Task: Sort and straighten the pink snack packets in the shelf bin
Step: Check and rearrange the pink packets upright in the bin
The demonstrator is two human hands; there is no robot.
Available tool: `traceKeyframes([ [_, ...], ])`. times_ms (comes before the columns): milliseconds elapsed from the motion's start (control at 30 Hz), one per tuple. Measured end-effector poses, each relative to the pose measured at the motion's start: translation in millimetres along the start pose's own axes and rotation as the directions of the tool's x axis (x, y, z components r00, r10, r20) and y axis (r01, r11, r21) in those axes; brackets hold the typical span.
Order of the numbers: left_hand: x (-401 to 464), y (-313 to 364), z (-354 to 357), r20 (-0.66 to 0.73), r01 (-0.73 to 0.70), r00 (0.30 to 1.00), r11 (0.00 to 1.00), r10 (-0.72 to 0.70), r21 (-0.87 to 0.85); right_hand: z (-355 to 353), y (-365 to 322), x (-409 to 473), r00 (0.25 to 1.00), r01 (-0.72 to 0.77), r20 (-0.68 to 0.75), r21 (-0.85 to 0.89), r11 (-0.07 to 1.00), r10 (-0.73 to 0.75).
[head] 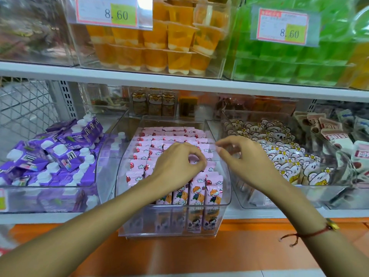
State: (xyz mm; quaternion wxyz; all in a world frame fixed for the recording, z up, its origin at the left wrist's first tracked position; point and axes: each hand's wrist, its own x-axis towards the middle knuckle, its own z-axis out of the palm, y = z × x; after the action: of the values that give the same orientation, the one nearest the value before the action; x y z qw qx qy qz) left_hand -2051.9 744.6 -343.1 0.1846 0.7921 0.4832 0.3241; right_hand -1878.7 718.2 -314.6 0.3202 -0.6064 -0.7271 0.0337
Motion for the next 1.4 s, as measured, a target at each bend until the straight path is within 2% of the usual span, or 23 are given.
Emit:
traceKeyframes([
  [67, 1, 0, 1, -0.026, -0.017, 0.999, 1.0, 0.018, 0.018, -3, 0, -4, 1.0, 0.016, -0.002, 0.026, 1.0, -0.016],
  [133, 1, 1, 1, -0.057, -0.046, 0.997, 0.999, 0.048, 0.026, -3, -1, -6, 0.998, 0.061, 0.023, -0.028, 0.998, -0.06],
  [200, -1, 4, -1, -0.119, -0.069, 0.991, 0.997, 0.064, -0.032, 0, -2, -7, 0.995, 0.085, 0.062, -0.091, 0.992, -0.079],
  [267, -2, 8, -6, -0.169, -0.103, 0.982, 0.986, 0.08, -0.129, 1, -2, -7, 0.995, 0.098, 0.033, -0.082, 0.992, -0.096],
  [367, -7, 10, -13, -0.15, -0.126, 0.985, 0.95, 0.085, -0.286, -1, -6, -4, 0.991, 0.118, -0.076, 0.041, 0.992, -0.114],
  [467, -9, 7, -20, -0.119, -0.082, 0.992, 0.937, 0.044, -0.339, -6, -11, -4, 0.983, 0.105, -0.172, 0.267, 0.958, -0.06],
  [567, -13, 2, -30, -0.133, -0.078, 0.991, 0.921, 0.029, -0.38, -13, -22, -6, 0.942, 0.186, -0.337, 0.5, 0.846, -0.008],
  [633, -19, -1, -34, -0.132, -0.098, 0.99, 0.905, 0.046, -0.415, -16, -30, -6, 0.92, 0.216, -0.388, 0.625, 0.75, 0.058],
  [700, -27, -2, -37, -0.119, -0.11, 0.991, 0.888, 0.063, -0.446, -14, -39, -6, 0.935, 0.174, -0.331, 0.744, 0.645, 0.13],
  [800, -37, -1, -40, -0.13, -0.119, 0.989, 0.882, 0.067, -0.455, -8, -47, -6, 0.969, 0.014, -0.131, 0.876, 0.482, 0.209],
  [933, -39, -5, -43, -0.166, -0.087, 0.986, 0.88, 0.009, -0.467, -1, -50, -5, 0.972, -0.096, 0.003, 0.919, 0.383, 0.236],
  [1067, -39, -6, -44, -0.171, -0.066, 0.985, 0.875, -0.02, -0.48, 2, -52, -4, 0.968, -0.169, 0.094, 0.93, 0.326, 0.234],
  [1133, -38, -3, -43, -0.173, -0.072, 0.985, 0.865, -0.018, -0.497, 5, -53, -3, 0.964, -0.246, 0.2, 0.922, 0.299, 0.174],
  [1200, -39, -2, -42, -0.142, -0.064, 0.99, 0.857, -0.011, -0.512, 7, -55, -5, 0.96, -0.279, 0.264, 0.902, 0.328, 0.092],
  [1300, -40, -3, -38, -0.131, -0.064, 0.991, 0.904, 0.009, -0.422, 7, -56, -9, 0.979, -0.204, 0.176, 0.893, 0.4, 0.106],
  [1400, -43, -2, -36, -0.202, -0.113, 0.978, 0.937, 0.047, -0.33, 8, -56, -12, 0.979, -0.181, 0.133, 0.913, 0.366, 0.154],
])
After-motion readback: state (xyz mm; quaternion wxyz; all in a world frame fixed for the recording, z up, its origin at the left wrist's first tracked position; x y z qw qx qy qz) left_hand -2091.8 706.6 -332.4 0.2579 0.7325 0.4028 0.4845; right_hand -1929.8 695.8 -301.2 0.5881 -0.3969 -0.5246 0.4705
